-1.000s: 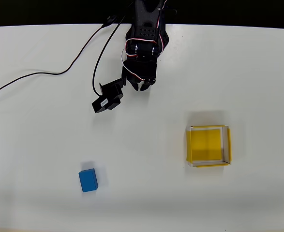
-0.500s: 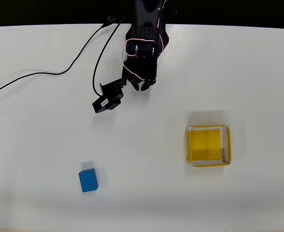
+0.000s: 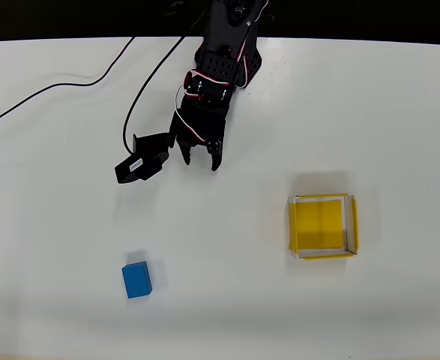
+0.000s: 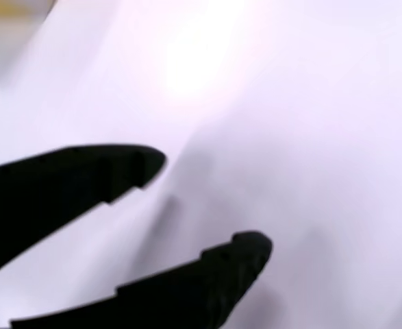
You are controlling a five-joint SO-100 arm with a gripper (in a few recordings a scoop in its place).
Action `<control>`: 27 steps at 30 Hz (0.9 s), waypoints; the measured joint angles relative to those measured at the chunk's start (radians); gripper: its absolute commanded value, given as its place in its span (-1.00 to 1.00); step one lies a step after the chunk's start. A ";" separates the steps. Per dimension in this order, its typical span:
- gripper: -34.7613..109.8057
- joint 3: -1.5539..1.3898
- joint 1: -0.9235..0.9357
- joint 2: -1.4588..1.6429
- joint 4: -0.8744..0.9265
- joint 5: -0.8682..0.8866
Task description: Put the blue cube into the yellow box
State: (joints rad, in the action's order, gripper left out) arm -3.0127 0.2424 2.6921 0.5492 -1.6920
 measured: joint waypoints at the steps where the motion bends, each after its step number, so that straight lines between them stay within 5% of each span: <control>1: -0.10 0.032 0.015 -0.052 -0.043 0.000; 17: 0.13 0.606 0.218 -0.922 -0.672 0.032; 27: 0.21 1.039 0.238 -1.390 -0.839 0.048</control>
State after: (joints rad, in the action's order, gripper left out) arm -1.9742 0.4801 1.3023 -0.2899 -1.6444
